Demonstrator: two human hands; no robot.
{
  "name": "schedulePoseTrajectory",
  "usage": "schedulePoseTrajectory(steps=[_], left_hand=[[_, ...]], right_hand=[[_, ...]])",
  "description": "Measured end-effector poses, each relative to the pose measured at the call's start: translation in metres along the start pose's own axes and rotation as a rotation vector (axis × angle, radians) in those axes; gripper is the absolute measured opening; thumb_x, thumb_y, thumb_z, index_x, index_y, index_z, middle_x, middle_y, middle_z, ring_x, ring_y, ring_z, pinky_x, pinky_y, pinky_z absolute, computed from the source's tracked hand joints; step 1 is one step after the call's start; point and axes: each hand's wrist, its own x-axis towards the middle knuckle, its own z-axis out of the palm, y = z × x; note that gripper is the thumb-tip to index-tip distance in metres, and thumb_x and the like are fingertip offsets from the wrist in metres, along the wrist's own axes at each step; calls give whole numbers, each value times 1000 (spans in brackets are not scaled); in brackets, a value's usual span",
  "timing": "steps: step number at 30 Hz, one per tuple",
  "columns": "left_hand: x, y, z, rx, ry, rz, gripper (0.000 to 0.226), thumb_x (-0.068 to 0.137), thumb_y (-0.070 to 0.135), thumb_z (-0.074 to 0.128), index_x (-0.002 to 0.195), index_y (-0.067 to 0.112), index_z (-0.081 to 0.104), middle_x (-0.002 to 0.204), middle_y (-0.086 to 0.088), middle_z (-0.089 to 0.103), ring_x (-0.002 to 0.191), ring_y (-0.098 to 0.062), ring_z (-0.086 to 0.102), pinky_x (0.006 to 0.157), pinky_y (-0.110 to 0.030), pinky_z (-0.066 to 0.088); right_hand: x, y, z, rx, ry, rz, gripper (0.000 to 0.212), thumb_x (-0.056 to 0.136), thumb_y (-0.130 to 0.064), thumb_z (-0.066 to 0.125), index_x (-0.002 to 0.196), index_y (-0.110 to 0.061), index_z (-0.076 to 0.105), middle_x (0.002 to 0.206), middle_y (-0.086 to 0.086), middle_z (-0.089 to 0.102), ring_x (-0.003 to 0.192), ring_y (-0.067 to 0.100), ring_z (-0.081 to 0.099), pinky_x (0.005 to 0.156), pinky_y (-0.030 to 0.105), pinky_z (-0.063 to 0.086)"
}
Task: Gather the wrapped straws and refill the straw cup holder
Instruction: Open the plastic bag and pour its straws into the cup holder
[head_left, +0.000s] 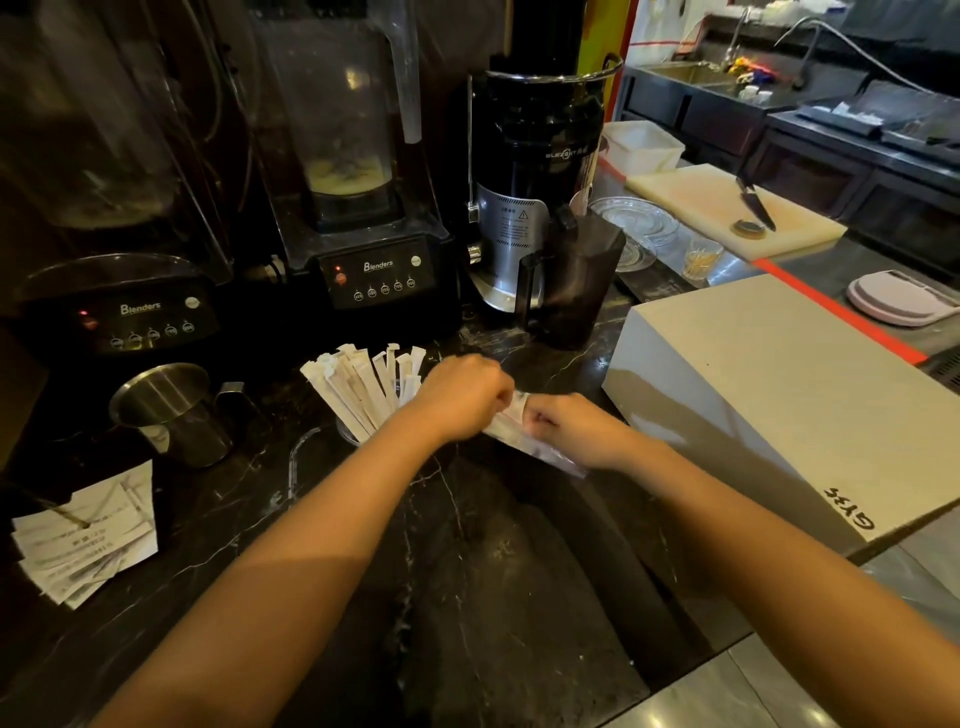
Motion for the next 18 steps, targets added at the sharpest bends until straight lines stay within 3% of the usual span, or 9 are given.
schedulePoseTrajectory(steps=[2,4,6,8,11,14,18], left_hand=[[0,-2,-13,-45,42,-23,23,90,18,49,107,13,64,117,-8,58,114,-25,49,92,-36,38],[-1,-4,-23,-154,156,-80,23,88,22,54,107,12,62,112,-7,54,109,-22,48,89,-34,39],[-3,-3,-30,-353,328,-165,18,86,24,59,99,12,61,94,-1,51,89,-15,48,76,-27,40],[-5,1,-35,-574,396,-265,14,86,27,58,81,14,57,73,4,49,69,-11,47,60,-22,38],[-7,8,-36,-920,226,-352,31,90,36,51,65,16,51,62,2,52,58,-12,52,54,-21,40],[-10,15,-36,-1158,78,-390,40,90,44,47,62,15,52,59,0,53,53,-12,52,50,-19,43],[-11,18,-34,-1265,42,-374,38,88,47,48,71,16,61,54,2,57,50,-9,53,46,-17,45]], right_hand=[[-2,-7,-10,135,32,26,29,93,-10,45,69,-26,47,71,-7,50,67,10,48,59,20,37],[-4,-13,-18,231,74,37,28,93,-10,45,69,-24,46,69,-6,49,62,7,48,56,18,38],[-5,-18,-26,325,128,41,21,93,-9,44,74,-18,48,70,-4,50,60,8,50,52,15,41],[-5,-22,-34,440,182,35,21,93,-10,44,75,-17,48,68,-1,51,57,10,51,46,13,44],[-6,-29,-42,598,254,13,24,93,-9,45,71,-18,47,65,0,50,52,7,52,41,12,43],[-7,-39,-43,748,297,-7,25,93,-8,45,69,-17,47,63,1,50,43,-2,53,39,12,41],[-6,-50,-35,860,231,-4,21,93,-8,41,79,-18,52,67,8,60,52,14,62,45,24,52]])
